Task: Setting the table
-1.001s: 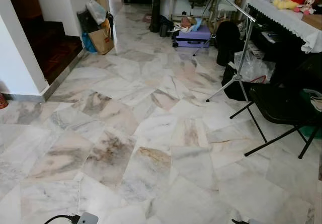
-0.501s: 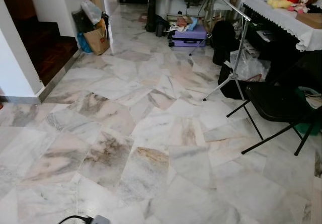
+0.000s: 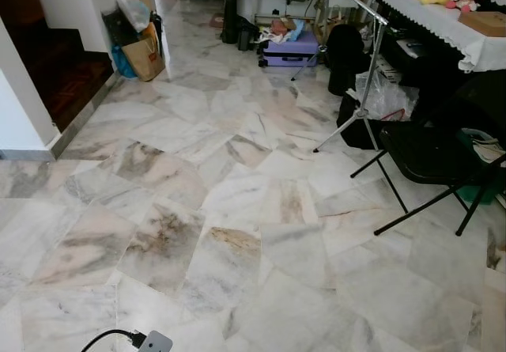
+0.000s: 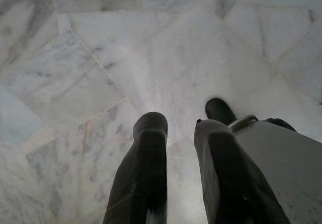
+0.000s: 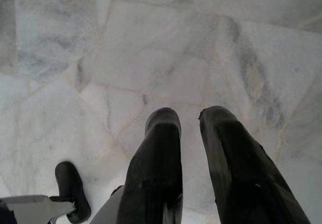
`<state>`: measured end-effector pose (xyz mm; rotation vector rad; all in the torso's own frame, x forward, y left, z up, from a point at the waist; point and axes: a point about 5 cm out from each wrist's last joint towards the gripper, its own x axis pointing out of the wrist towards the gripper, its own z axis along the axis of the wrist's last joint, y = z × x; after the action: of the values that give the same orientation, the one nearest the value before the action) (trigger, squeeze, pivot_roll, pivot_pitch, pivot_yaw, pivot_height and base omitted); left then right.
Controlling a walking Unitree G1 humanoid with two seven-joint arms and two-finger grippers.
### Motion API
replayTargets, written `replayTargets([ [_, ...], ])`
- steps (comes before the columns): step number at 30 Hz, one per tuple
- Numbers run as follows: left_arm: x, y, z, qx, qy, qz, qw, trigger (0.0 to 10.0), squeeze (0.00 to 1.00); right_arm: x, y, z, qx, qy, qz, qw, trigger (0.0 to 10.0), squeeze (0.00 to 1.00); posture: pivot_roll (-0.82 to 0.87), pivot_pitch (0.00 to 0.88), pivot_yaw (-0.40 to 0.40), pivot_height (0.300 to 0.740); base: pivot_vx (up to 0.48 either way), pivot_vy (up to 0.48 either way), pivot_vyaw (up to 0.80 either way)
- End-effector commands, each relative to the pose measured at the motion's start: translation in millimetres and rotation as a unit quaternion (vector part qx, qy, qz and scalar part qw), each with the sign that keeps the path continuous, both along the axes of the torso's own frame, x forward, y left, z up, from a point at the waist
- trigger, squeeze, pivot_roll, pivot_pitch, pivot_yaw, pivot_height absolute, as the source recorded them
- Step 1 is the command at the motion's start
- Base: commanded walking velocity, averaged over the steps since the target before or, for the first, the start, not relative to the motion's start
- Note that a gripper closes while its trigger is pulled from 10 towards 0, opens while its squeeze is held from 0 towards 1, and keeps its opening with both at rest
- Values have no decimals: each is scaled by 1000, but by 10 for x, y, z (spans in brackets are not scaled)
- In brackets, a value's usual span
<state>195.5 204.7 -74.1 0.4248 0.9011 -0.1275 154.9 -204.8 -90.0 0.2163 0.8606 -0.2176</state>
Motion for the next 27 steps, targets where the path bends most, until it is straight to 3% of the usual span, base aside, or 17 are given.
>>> replayTargets([
  [1,-45,-38,-30,-10,9,-3,1000,10000,0,4,-3,-3,4,4,-16,1000,10000,0,26,78,1,740,0,0,0],
  [4,-55,-24,-32,-6,13,-15,1000,10000,0,16,-1,0,6,3,-27,1000,10000,0,20,76,19,740,0,0,0],
  [11,-27,110,5,0,9,7,1000,10000,0,-54,27,-38,10,21,-30,999,10000,0,16,77,13,740,0,0,-783],
  [19,-10,79,8,-14,4,16,1000,10000,0,-97,39,-57,10,29,-22,999,10000,0,31,77,3,740,0,0,-781],
  [27,-68,37,-29,-25,8,30,999,10000,0,37,71,-10,6,14,-9,1000,10000,0,39,47,-13,740,0,0,-781],
])
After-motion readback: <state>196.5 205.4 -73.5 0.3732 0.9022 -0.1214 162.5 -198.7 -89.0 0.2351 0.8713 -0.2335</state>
